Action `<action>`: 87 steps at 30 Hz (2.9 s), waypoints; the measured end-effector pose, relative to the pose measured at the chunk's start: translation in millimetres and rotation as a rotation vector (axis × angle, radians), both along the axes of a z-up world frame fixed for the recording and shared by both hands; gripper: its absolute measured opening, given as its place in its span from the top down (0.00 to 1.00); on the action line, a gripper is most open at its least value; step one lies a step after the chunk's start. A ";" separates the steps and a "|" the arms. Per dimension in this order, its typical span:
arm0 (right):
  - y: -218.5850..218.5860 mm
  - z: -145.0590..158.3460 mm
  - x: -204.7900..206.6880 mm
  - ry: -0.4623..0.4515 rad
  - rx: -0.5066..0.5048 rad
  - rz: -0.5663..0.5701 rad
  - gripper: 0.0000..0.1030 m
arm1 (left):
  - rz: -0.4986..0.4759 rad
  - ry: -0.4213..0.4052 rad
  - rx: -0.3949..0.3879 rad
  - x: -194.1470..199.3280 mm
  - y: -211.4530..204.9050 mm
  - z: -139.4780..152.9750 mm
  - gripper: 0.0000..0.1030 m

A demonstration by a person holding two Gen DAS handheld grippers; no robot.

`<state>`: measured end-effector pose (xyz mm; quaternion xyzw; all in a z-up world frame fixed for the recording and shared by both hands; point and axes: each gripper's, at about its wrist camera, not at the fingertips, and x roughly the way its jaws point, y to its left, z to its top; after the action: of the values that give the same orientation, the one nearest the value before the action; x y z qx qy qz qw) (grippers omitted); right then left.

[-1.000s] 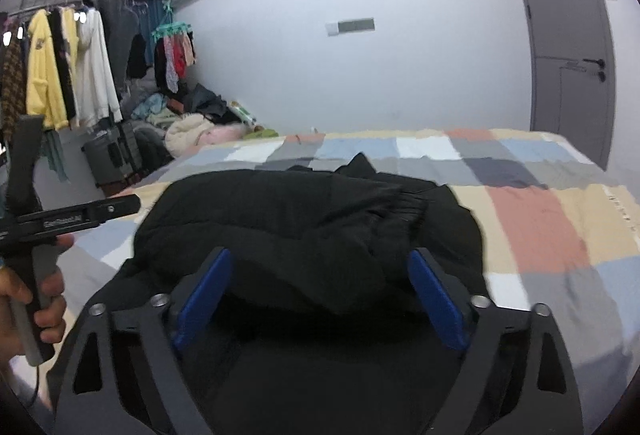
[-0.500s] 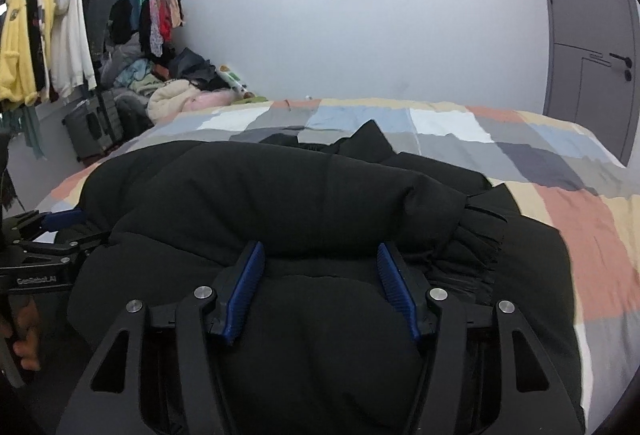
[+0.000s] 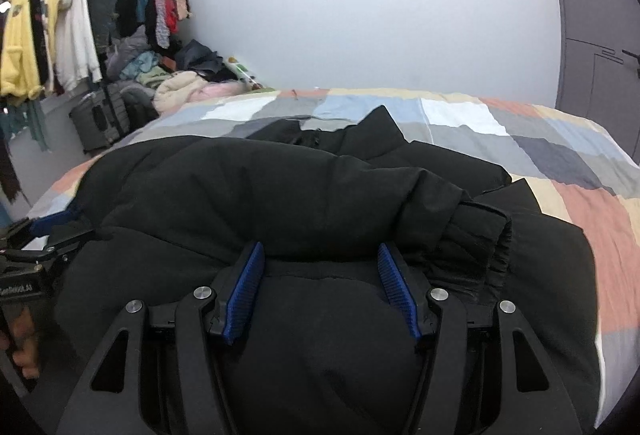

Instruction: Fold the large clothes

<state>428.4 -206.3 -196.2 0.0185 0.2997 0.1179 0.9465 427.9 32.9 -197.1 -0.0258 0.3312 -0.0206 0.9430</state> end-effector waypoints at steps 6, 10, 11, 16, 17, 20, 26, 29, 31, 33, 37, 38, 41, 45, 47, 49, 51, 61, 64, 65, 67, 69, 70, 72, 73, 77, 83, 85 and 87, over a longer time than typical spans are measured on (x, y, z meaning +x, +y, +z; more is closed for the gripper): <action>-24.7 27.9 -54.2 -0.021 0.029 0.021 0.42 | 0.008 0.025 -0.096 -57.6 16.5 23.6 0.09; -53.5 35.3 -85.2 -0.010 -0.006 -0.029 0.40 | -0.002 0.017 -0.041 -106.4 8.3 35.4 0.09; -63.7 35.3 -91.1 -0.003 -0.007 -0.051 0.40 | 0.000 0.008 -0.031 -117.8 6.3 37.5 0.09; -97.1 22.5 -95.7 0.069 -0.021 -0.121 0.33 | -0.017 -0.012 -0.045 -158.9 -0.8 42.1 0.09; -101.9 17.4 -95.0 0.086 -0.034 -0.135 0.27 | -0.017 -0.020 -0.043 -160.5 -2.4 42.6 0.09; -105.9 5.1 -89.5 0.128 -0.077 -0.150 0.25 | -0.011 -0.027 -0.029 -162.0 -3.9 40.2 0.09; -95.0 -12.7 -76.2 0.139 -0.187 -0.159 0.28 | 0.003 0.038 -0.008 -143.4 -6.7 17.7 0.09; -84.8 -17.2 -72.8 0.120 -0.254 -0.144 0.41 | -0.003 0.045 -0.013 -141.1 -7.1 13.7 0.09; -82.5 -16.2 -72.6 0.105 -0.265 -0.144 0.58 | -0.005 0.040 -0.012 -140.2 -7.3 13.2 0.09; -84.9 -14.0 -72.2 0.100 -0.257 -0.146 0.68 | -0.007 0.035 -0.013 -139.8 -7.5 13.0 0.09; -98.0 -9.5 -69.4 0.094 -0.198 -0.164 0.78 | -0.010 0.041 -0.008 -137.6 -8.1 10.6 0.09; -101.9 -9.5 -69.0 0.096 -0.185 -0.173 0.79 | -0.010 0.043 -0.007 -137.4 -7.7 10.2 0.09; -106.2 -10.7 -66.6 0.096 -0.170 -0.197 0.80 | -0.014 0.039 -0.011 -138.6 -6.6 12.9 0.09; -110.2 -16.3 -65.5 0.111 -0.158 -0.217 0.80 | -0.012 0.031 -0.017 -138.1 -1.4 14.4 0.09; -110.5 -12.8 -68.8 0.119 -0.130 -0.217 0.78 | -0.016 0.028 -0.005 -137.4 1.0 16.4 0.09; -109.0 -5.2 -75.9 0.122 -0.108 -0.201 0.74 | -0.020 0.019 0.009 -138.3 4.2 22.9 0.09; -110.5 5.4 -86.0 0.126 -0.076 -0.194 0.74 | -0.024 0.007 -0.005 -140.4 8.8 32.8 0.09; -89.0 112.3 -162.2 -0.036 0.046 -0.157 0.74 | -0.013 -0.129 -0.078 -197.5 30.2 127.5 0.09; -76.2 150.7 -185.9 -0.086 0.022 -0.133 0.74 | -0.012 -0.181 -0.069 -221.7 34.6 160.4 0.09; -73.4 162.0 -194.4 -0.099 0.022 -0.127 0.74 | -0.009 -0.202 -0.074 -233.3 38.4 174.4 0.09; -68.6 189.9 -215.7 -0.140 0.034 -0.116 0.74 | -0.008 -0.236 -0.090 -253.1 45.5 195.6 0.09; -66.3 211.9 -235.2 -0.174 0.052 -0.101 0.74 | -0.001 -0.268 -0.095 -273.0 53.5 212.9 0.09; -64.7 220.5 -243.5 -0.187 0.052 -0.094 0.74 | 0.006 -0.291 -0.087 -285.3 57.9 221.3 0.09; -62.5 237.3 -261.5 -0.217 0.032 -0.092 0.74 | 0.027 -0.304 -0.058 -304.4 67.2 232.8 0.09; -63.3 243.5 -268.9 -0.229 0.026 -0.093 0.74 | 0.038 -0.306 -0.049 -314.6 74.0 238.1 0.09; -75.4 267.1 -303.9 -0.265 0.050 -0.097 0.74 | 0.072 -0.330 -0.077 -355.1 110.8 253.3 0.09; -97.8 287.9 -344.3 -0.251 0.007 -0.094 0.73 | 0.118 -0.272 -0.126 -399.2 180.1 254.7 0.09; -107.0 295.1 -355.1 -0.239 0.015 -0.101 0.73 | 0.119 -0.251 -0.134 -408.2 195.2 248.5 0.09; -113.8 301.3 -366.7 -0.238 0.022 -0.102 0.72 | 0.127 -0.225 -0.141 -411.3 207.7 238.6 0.09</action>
<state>61.6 -320.1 105.1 0.0299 0.1827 0.0744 0.9799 16.6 240.6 41.5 -0.1106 0.2189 0.0129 0.9694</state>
